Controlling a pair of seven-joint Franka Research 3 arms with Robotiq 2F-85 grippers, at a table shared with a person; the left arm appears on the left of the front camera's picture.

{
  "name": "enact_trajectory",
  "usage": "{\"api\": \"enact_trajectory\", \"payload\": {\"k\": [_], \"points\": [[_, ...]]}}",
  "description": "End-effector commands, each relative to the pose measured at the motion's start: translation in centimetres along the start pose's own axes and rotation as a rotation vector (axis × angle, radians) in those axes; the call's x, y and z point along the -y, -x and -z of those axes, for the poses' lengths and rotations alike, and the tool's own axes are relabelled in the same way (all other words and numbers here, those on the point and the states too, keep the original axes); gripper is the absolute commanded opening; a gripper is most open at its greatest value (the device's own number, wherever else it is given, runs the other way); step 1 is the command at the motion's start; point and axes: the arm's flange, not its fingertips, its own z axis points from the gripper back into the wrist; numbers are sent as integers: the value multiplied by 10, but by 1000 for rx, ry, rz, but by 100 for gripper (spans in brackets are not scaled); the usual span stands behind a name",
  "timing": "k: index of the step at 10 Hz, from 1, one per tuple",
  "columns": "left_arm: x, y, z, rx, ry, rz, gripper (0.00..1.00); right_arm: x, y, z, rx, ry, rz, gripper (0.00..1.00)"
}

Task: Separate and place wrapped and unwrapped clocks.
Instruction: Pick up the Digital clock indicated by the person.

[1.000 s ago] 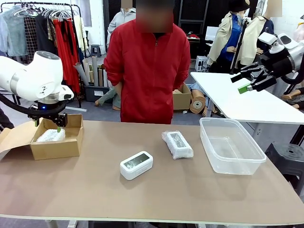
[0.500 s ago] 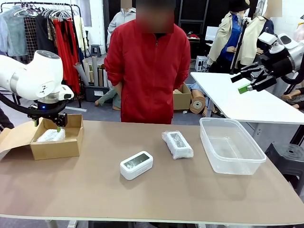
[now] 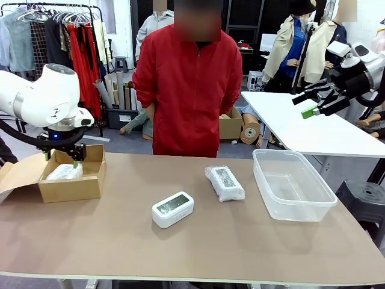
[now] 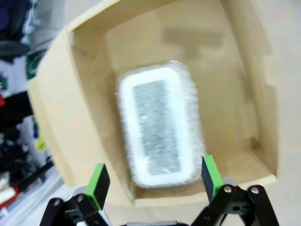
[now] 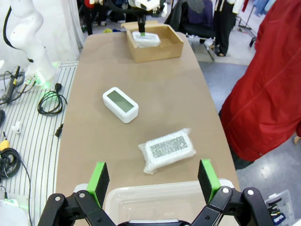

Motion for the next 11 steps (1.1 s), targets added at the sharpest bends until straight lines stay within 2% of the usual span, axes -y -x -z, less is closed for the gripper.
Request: {"api": "enact_trajectory", "payload": {"k": [1,2,4,5,8,10,11], "points": [[1,6,-25,-42,193,216,100,-1,-2,0,3,0,-4,100],[11,7,-35,-28,227,229,100,-1,-2,0,3,0,-4,100],[8,10,-62,7,352,309,100,-1,-2,0,3,0,-4,100],[5,11,-77,67,402,390,100,-1,-2,0,3,0,-4,100],[-5,12,-120,359,583,551,100,-1,-2,0,3,0,-4,100],[-19,4,-141,504,687,604,100,-1,-2,0,3,0,-4,100],[-23,-1,-146,576,699,644,100,-1,-2,0,3,0,-4,100]]}}
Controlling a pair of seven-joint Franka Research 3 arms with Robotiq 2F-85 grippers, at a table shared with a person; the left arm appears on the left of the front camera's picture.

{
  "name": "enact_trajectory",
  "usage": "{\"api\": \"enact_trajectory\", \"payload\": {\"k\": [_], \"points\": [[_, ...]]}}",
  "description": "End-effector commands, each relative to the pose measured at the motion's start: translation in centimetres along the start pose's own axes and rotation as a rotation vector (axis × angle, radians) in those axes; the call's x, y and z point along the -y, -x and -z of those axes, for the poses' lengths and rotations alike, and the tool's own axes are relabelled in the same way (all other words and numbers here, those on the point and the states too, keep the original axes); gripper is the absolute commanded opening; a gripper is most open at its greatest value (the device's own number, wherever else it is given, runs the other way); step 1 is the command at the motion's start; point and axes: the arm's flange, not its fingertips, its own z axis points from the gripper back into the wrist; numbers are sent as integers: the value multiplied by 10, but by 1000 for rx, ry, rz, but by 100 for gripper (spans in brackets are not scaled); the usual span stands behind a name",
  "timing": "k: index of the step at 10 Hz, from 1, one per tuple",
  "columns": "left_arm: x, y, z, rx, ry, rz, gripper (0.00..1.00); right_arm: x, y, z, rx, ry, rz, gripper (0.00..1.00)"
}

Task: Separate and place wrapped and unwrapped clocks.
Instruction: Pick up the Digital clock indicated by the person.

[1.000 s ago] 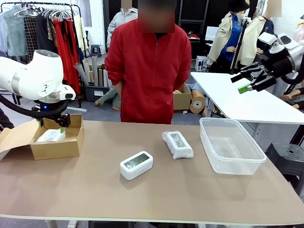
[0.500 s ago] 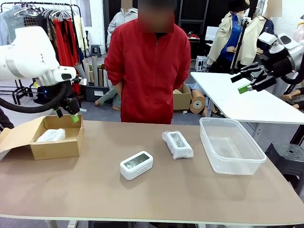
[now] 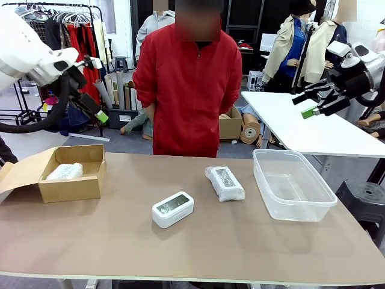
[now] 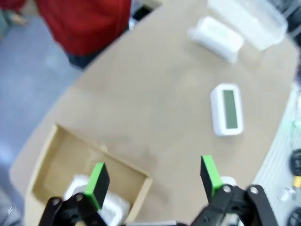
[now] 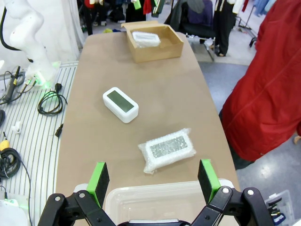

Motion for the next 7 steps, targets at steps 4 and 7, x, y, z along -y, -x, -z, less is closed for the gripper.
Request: {"api": "enact_trajectory", "payload": {"k": [4,7], "points": [[-28,-12,-20,147,182,228,100,-1,-2,0,3,0,-4,100],[-13,-8,-33,153,175,484,100,-1,-2,0,3,0,-4,100]]}}
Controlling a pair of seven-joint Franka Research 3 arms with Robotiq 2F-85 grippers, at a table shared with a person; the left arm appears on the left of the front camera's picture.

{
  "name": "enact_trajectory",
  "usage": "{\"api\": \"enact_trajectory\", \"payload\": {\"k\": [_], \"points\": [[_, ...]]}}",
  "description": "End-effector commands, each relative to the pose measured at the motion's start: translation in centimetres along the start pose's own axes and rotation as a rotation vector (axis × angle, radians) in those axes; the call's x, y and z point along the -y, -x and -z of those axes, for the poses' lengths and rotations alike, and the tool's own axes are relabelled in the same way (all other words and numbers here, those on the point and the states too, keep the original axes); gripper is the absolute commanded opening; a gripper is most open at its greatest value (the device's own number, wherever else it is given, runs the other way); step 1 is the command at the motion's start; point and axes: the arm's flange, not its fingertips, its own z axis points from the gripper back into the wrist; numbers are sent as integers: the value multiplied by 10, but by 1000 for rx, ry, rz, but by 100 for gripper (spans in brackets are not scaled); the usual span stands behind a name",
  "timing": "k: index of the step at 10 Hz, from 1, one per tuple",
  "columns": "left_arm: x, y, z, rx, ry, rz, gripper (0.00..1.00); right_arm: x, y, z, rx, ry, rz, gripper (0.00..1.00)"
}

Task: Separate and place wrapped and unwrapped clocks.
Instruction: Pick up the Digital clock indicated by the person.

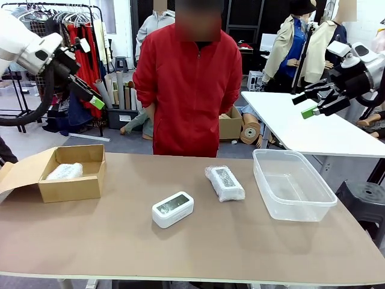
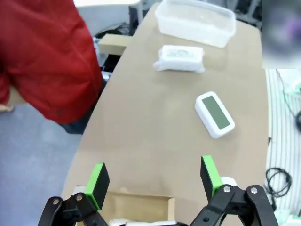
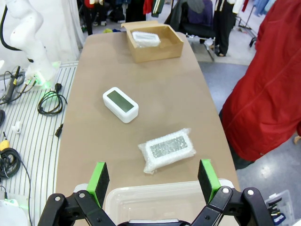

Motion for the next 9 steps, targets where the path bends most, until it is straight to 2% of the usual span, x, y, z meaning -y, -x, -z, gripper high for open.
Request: {"api": "enact_trajectory", "payload": {"k": [1,4,7,8,9], "points": [[8,5,-7,12,93,130,100,-1,-2,0,3,0,-4,100],[16,5,-5,39,87,216,100,-1,-2,0,3,0,-4,100],[16,6,-6,51,84,135,100,-1,-2,0,3,0,-4,100],[13,0,-4,18,96,186,100,-1,-2,0,3,0,-4,100],[13,0,-4,18,96,186,100,-1,-2,0,3,0,-4,100]]}}
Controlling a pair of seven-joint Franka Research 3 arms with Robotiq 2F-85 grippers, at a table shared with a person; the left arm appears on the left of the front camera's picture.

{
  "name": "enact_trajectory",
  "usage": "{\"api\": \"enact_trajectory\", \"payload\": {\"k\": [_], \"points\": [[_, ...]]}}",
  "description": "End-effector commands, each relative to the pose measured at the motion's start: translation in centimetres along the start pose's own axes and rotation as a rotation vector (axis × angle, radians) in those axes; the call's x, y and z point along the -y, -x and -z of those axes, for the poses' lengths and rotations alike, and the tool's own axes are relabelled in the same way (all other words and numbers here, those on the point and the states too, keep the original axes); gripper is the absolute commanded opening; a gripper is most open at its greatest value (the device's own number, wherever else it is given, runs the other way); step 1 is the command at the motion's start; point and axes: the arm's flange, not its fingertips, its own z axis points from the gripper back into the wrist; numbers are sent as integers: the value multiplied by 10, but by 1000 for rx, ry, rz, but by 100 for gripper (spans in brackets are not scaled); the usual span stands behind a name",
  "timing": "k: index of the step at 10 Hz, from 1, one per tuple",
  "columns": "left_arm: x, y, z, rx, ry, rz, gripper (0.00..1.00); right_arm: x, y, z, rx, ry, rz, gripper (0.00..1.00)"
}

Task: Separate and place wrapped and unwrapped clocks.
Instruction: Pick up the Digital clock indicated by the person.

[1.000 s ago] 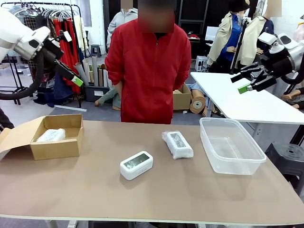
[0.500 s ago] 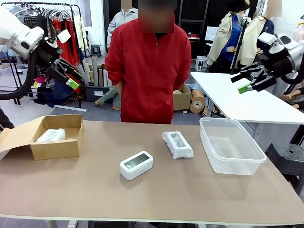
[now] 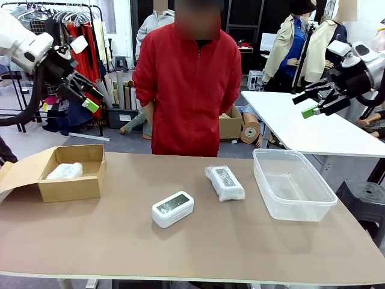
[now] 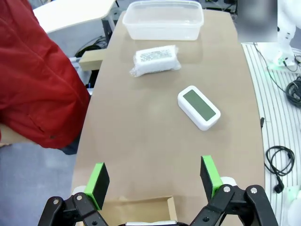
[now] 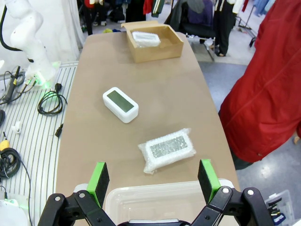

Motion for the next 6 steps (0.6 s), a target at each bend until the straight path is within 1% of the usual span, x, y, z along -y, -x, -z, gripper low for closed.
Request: {"api": "enact_trajectory", "payload": {"k": [1,6], "points": [[0,-1,0,-2,1,9,100,-1,-2,0,3,0,-4,100],[0,-1,0,-2,1,9,100,-1,-2,0,3,0,-4,100]]}}
